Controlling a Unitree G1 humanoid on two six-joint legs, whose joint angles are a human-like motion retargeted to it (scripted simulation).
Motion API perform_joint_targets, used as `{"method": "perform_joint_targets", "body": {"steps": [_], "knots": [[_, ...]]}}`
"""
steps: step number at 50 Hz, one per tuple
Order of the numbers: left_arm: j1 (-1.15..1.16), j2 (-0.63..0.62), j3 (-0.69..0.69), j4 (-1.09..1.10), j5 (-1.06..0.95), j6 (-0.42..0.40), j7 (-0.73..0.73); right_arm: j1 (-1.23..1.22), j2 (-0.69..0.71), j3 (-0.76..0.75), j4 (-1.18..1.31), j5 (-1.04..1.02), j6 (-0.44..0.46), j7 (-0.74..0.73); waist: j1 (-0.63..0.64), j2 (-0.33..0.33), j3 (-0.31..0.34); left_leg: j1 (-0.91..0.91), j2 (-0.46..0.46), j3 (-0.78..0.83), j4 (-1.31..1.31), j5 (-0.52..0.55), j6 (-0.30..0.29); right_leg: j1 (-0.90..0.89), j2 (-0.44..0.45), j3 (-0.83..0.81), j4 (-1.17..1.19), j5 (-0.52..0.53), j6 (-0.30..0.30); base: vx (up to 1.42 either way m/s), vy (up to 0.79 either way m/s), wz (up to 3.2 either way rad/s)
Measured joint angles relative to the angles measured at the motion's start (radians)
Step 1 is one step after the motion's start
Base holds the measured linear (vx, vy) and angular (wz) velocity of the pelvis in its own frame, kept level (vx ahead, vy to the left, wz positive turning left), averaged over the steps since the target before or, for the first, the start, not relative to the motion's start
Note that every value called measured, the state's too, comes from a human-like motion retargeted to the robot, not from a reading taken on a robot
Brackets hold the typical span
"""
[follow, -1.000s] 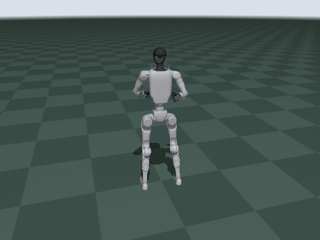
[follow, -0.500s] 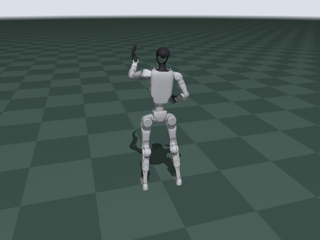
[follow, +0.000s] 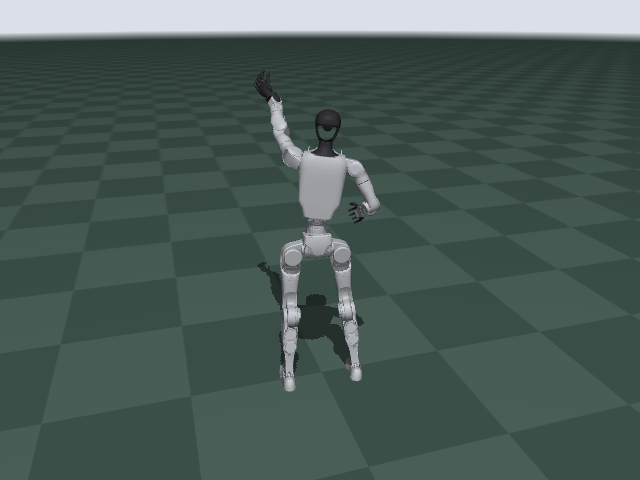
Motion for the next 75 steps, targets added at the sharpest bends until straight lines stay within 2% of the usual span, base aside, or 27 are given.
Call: {"method": "perform_joint_targets", "body": {"steps": [6, 12, 16, 23, 26, 30, 33, 37, 40, 44, 47, 53, 58, 64, 70, 75], "knots": [[0.054, 0.02, 0.042, -0.138, -0.002, -0.042, -0.032, 0.022, 0.019, -0.02, -0.012, -0.012, -0.002, 0.014, 0.004, -0.009, 0.002, 0.008, 0.001, 0.008, 0.002, -0.004, -0.002, 0.004, 0.001, 0.009, 0.002, -0.002, 0.0, 0.0, 0.0, 0.0], [0.213, 0.069, 0.102, -0.517, 0.101, -0.097, -0.081, 0.062, 0.049, -0.059, -0.027, -0.066, 0.004, 0.042, 0.029, -0.023, 0.003, 0.017, 0.0, 0.008, 0.001, -0.007, -0.001, 0.011, 0.001, 0.013, 0.002, -0.006, -0.002, 0.0, 0.0, 0.0], [0.327, 0.132, 0.096, -0.835, 0.323, -0.118, -0.085, 0.083, 0.048, -0.075, -0.042, -0.088, -0.008, 0.071, 0.048, -0.033, 0.008, 0.025, 0.002, 0.004, -0.001, -0.01, 0.0, 0.025, 0.003, 0.012, -0.007, -0.003, 0.0, 0.0, 0.0, 0.0], [0.49, 0.235, 0.081, -1.335, 0.869, -0.113, -0.065, 0.105, 0.042, -0.101, -0.068, -0.118, -0.052, 0.127, 0.075, -0.057, 0.016, 0.03, 0.007, -0.006, 0.002, -0.017, -0.003, 0.036, 0.01, 0.01, -0.009, -0.004, 0.0, 0.0, 0.0, 0.0], [0.585, 0.235, 0.086, -1.489, 1.03, -0.119, -0.064, 0.11, 0.049, -0.113, -0.073, -0.132, -0.066, 0.125, 0.084, -0.068, 0.021, 0.033, 0.006, -0.011, 0.004, -0.019, -0.001, 0.04, 0.01, 0.009, -0.007, -0.006, 0.0, 0.0, 0.0, 0.0], [0.737, 0.185, 0.077, -1.603, 1.137, -0.14, -0.091, 0.115, 0.063, -0.121, -0.074, -0.148, -0.077, 0.096, 0.095, -0.082, 0.025, 0.036, 0.002, -0.016, 0.007, -0.022, 0.007, 0.045, 0.006, 0.008, -0.003, -0.011, 0.0, 0.0, 0.0, 0.0], [0.855, 0.121, 0.051, -1.594, 1.184, -0.153, -0.132, 0.117, 0.074, -0.12, -0.072, -0.158, -0.082, 0.069, 0.1, -0.092, 0.029, 0.044, -0.002, -0.02, 0.007, -0.022, 0.016, 0.053, 0.002, 0.007, -0.002, -0.014, 0.0, 0.0, 0.0, 0.0], [1.017, 0.01, 0.019, -1.475, 1.255, -0.158, -0.182, 0.122, 0.087, -0.116, -0.068, -0.17, -0.091, 0.042, 0.105, -0.103, 0.034, 0.051, -0.008, -0.023, 0.009, -0.022, 0.026, 0.061, -0.003, 0.006, 0.001, -0.017, 0.0, 0.0, 0.0, 0.0], [1.143, -0.091, 0.008, -1.329, 1.314, -0.154, -0.198, 0.128, 0.094, -0.113, -0.066, -0.18, -0.099, 0.028, 0.107, -0.108, 0.038, 0.055, -0.009, -0.023, 0.01, -0.022, 0.032, 0.065, -0.004, 0.007, 0.001, -0.018, -0.002, -0.01, -0.02, -0.07], [1.276, -0.235, -0.005, -1.081, 1.433, -0.16, -0.235, 0.139, 0.091, -0.119, -0.066, -0.201, -0.124, 0.025, 0.123, -0.099, 0.036, 0.007, 0.025, 0.003, 0.101, -0.062, 0.005, 0.022, 0.028, 0.016, 0.063, -0.037, 0.0, -0.02, -0.07, -0.21], [1.322, -0.338, -0.034, -0.907, 1.488, -0.145, -0.222, 0.147, 0.085, -0.11, -0.058, -0.217, -0.118, 0.013, 0.108, -0.107, 0.035, 0.036, -0.007, -0.019, 0.037, -0.032, 0.038, 0.052, -0.002, 0.013, 0.011, -0.021, -0.005, 0.01, 0.09, 0.22], [1.353, -0.498, -0.057, -0.61, 1.591, -0.13, -0.249, 0.147, 0.081, -0.104, -0.046, -0.215, -0.122, 0.035, 0.101, -0.111, 0.041, 0.054, -0.008, -0.018, 0.014, -0.02, 0.037, 0.063, -0.002, 0.014, 0.002, -0.017, -0.006, 0.0, 0.0, 0.0], [1.363, -0.496, -0.017, -0.616, 1.551, -0.163, -0.267, 0.14, 0.079, -0.11, -0.042, -0.206, -0.124, 0.055, 0.105, -0.11, 0.038, 0.056, -0.004, -0.01, 0.011, -0.02, 0.032, 0.06, 0.002, 0.022, 0.0, -0.015, -0.006, 0.0, 0.0, 0.0], [1.435, -0.328, 0.113, -0.953, 1.294, -0.21, -0.199, 0.137, 0.093, -0.135, -0.04, -0.199, -0.117, 0.029, 0.115, -0.106, 0.042, 0.057, 0.001, 0.002, 0.005, -0.019, 0.025, 0.053, 0.007, 0.032, -0.001, -0.012, -0.004, 0.0, 0.0, 0.0], [1.546, -0.238, 0.339, -1.265, 0.803, -0.236, -0.158, 0.133, 0.122, -0.153, -0.022, -0.201, -0.079, -0.008, 0.123, -0.101, 0.052, 0.06, 0.005, 0.01, -0.005, -0.016, 0.02, 0.049, 0.011, 0.036, -0.005, -0.009, -0.007, 0.0, 0.0, 0.0], [1.535, -0.245, 0.497, -1.361, 0.313, -0.214, -0.138, 0.13, 0.12, -0.124, -0.004, -0.16, -0.068, 0.006, 0.129, -0.094, 0.036, 0.056, 0.012, 0.016, -0.012, 0.001, 0.011, 0.046, 0.014, 0.03, -0.009, -0.011, -0.018, 0.0, 0.0, 0.0]]}}
